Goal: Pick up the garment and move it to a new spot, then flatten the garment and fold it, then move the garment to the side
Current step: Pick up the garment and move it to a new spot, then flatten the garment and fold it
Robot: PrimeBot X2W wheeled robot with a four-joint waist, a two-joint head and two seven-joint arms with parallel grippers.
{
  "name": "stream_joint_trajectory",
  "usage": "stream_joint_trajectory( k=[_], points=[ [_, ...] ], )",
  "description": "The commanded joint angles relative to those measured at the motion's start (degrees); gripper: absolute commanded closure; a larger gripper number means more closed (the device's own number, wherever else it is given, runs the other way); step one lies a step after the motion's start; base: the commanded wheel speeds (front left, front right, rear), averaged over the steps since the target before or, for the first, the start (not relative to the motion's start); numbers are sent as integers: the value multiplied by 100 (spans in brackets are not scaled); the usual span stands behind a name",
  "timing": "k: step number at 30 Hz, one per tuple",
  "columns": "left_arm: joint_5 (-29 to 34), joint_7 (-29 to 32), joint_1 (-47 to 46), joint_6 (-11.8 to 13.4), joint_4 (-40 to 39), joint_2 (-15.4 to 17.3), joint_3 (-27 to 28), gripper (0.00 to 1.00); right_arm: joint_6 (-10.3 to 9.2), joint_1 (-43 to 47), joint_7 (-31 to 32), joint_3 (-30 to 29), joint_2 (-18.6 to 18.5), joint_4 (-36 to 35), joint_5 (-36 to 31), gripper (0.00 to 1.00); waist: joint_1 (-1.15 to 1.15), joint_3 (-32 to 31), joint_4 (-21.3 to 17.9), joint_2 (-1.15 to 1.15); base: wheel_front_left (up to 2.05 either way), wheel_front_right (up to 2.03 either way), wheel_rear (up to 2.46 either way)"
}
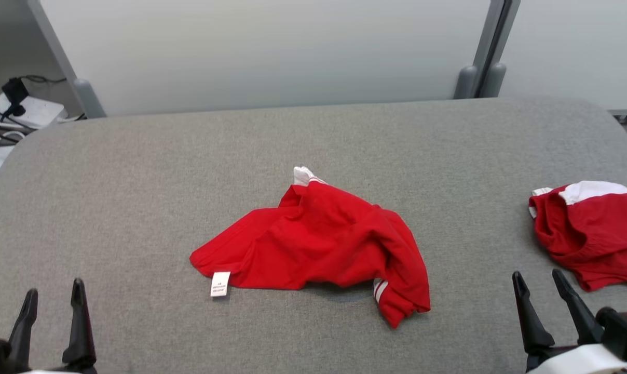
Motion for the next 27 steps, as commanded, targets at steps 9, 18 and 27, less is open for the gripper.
stream_joint_trajectory(
  k=[9,18,27],
  points=[
    [30,-98,215,57,-334,217,337,0,8,170,59,35,-32,-196,-74,0,0,-227,-110,0,0,0,0],
    [69,-60,193,152,-438,225,321,0,8,166,84,19,4,-258,-110,0,0,-222,-105,0,0,0,0],
    [121,-35,159,221,-549,229,271,0,8,137,99,9,19,-264,-103,0,0,-170,-136,0,0,0,0]
  ],
)
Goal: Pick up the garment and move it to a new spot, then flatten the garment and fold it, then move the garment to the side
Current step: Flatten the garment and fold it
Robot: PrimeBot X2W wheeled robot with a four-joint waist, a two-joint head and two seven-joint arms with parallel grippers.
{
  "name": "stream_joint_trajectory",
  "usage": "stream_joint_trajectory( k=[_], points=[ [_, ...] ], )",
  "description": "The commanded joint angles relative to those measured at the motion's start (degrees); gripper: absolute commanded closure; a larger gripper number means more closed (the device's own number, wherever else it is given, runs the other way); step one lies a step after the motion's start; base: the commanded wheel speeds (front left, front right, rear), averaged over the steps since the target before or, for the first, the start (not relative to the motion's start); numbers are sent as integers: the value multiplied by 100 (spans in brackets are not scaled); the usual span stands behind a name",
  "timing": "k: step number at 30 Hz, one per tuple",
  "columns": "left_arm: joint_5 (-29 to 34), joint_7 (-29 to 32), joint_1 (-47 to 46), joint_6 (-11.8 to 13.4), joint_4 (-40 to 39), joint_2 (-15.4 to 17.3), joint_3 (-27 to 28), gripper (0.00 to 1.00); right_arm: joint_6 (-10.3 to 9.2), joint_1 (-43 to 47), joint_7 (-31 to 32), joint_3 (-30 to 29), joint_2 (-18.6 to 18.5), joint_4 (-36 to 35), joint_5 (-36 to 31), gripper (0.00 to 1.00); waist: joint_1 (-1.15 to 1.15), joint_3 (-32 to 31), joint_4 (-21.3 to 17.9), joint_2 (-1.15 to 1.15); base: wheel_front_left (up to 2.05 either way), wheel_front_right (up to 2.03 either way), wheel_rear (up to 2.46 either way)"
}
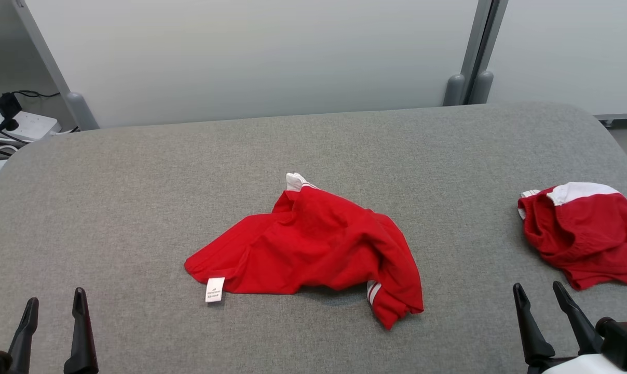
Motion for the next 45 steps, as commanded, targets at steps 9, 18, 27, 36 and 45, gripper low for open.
stream_joint_trajectory(
  k=[9,18,27,36,45],
  points=[
    [100,42,-447,62,-219,168,134,0,8,-409,82,386,-329,244,-88,0,0,122,67,0,0,0,0],
    [188,50,-784,29,-240,177,32,0,8,-1601,60,1335,-642,1631,55,0,0,473,407,0,0,0,0],
    [340,51,-1310,-134,-105,92,-305,0,8,-2640,-253,2198,-616,3390,336,0,0,811,829,0,0,0,0],
    [426,42,-1550,-289,8,23,-564,0,8,-2988,-463,2845,-505,4144,855,100,0,844,929,0,0,0,0],
    [434,7,-1642,-387,137,-27,-669,0,8,-2914,-642,2780,-768,3864,1598,100,0,802,868,0,0,0,0]
  ],
)
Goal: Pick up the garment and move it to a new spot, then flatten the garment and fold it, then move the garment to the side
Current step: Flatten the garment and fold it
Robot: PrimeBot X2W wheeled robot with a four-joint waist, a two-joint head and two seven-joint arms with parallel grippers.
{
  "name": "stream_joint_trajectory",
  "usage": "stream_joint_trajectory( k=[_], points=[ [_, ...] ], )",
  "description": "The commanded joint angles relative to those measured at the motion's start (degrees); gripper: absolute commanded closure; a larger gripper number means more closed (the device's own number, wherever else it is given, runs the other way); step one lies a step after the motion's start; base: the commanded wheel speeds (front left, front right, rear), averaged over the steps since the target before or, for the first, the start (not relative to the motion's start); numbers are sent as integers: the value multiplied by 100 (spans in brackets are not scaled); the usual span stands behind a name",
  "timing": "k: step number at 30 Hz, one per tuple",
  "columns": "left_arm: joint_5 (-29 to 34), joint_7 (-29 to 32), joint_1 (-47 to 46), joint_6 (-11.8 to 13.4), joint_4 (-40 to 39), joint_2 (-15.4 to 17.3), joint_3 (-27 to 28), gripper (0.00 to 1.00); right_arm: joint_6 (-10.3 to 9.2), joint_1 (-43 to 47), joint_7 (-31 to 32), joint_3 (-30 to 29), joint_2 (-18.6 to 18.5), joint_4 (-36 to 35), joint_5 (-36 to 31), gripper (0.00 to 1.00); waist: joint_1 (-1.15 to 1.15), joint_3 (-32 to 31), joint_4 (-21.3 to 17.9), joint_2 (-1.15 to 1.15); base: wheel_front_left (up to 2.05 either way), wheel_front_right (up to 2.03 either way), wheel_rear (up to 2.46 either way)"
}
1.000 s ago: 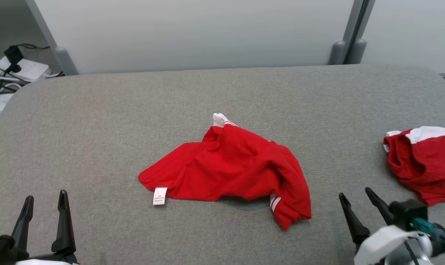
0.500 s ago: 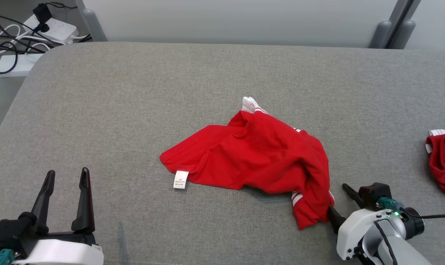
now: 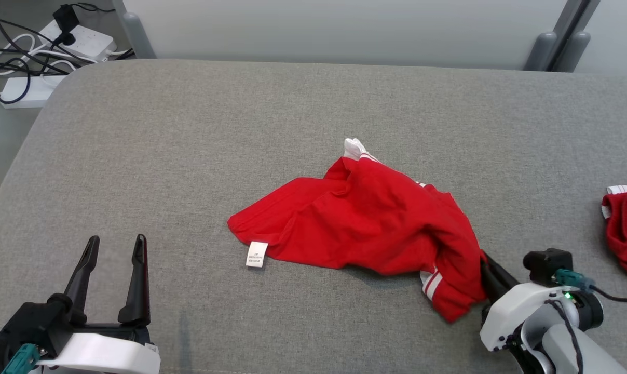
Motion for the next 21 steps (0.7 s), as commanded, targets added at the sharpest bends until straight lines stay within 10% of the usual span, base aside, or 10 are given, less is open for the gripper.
stream_joint_trajectory(
  k=[1,12,19,20,21],
  points=[
    [29,-68,-342,-42,-107,125,231,0,8,59,-111,4,-121,-280,125,100,0,-5,-66,0,0,0,0],
    [58,-89,-423,-124,-55,138,157,0,8,372,552,-1081,-766,-2182,1325,100,0,31,-316,0,0,0,0],
    [84,-77,-576,-187,13,97,44,0,8,399,735,-2022,-833,-1711,873,100,0,111,-271,0,0,0,0],
    [85,-78,-592,-195,26,91,32,0,8,408,794,-2034,-798,-1595,797,60,0,119,-264,0,0,0,0],
    [86,-80,-605,-202,40,87,23,0,8,414,846,-2028,-761,-1491,721,0,0,126,-257,0,0,0,0]
  ],
)
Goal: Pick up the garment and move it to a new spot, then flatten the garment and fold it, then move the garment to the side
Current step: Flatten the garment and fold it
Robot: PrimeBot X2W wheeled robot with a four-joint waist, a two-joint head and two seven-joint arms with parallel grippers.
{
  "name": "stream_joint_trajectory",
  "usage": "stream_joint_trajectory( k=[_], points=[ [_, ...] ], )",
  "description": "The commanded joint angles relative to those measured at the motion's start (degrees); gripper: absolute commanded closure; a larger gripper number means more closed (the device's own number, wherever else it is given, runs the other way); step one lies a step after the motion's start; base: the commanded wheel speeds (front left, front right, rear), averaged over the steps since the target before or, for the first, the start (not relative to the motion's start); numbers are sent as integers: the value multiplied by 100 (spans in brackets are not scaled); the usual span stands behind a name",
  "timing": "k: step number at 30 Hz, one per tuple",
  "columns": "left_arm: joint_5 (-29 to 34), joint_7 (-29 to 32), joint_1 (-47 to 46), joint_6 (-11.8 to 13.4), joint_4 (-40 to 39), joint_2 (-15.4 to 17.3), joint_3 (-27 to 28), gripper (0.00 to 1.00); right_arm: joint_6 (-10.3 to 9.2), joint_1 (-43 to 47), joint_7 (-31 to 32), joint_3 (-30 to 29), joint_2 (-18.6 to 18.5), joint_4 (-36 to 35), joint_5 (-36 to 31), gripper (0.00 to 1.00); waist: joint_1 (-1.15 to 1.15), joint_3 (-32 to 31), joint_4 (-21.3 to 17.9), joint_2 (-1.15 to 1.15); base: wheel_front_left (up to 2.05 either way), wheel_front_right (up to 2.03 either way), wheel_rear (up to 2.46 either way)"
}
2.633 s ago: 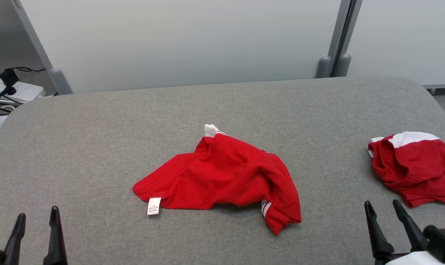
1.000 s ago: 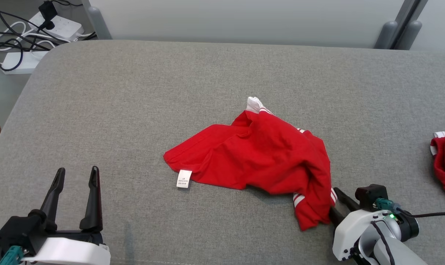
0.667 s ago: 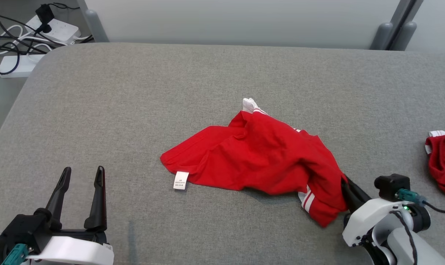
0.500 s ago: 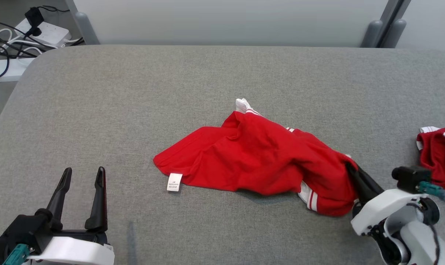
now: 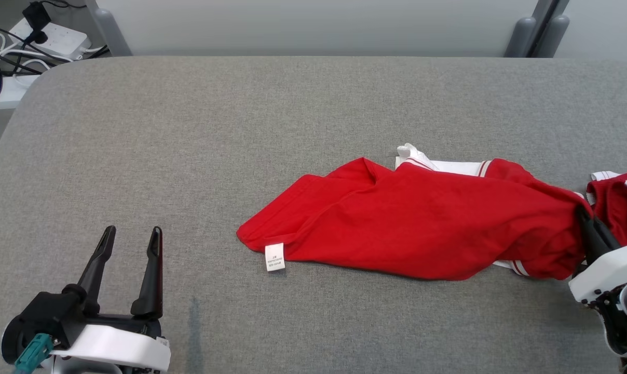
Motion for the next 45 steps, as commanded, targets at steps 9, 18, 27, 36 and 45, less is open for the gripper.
stream_joint_trajectory(
  k=[9,18,27,36,45],
  points=[
    [55,-68,-296,11,-58,184,236,0,9,127,-777,-267,103,-142,-624,0,0,-18,-31,0,0,0,0],
    [48,-42,-242,78,-120,256,282,0,9,675,-1161,-137,320,-2186,-2297,0,0,-108,-179,0,0,0,0],
    [31,-9,-158,109,-165,316,286,0,9,1482,-1174,626,546,-3286,-3078,0,0,-292,-191,0,0,0,0],
    [-48,4,82,188,-195,314,301,0,9,2237,-1175,311,985,-3382,-3058,0,0,-490,-261,0,0,0,0],
    [-69,45,185,221,-238,382,306,0,9,2512,-1176,215,1115,-3359,-3054,0,0,-643,-318,0,0,0,0]
  ],
)
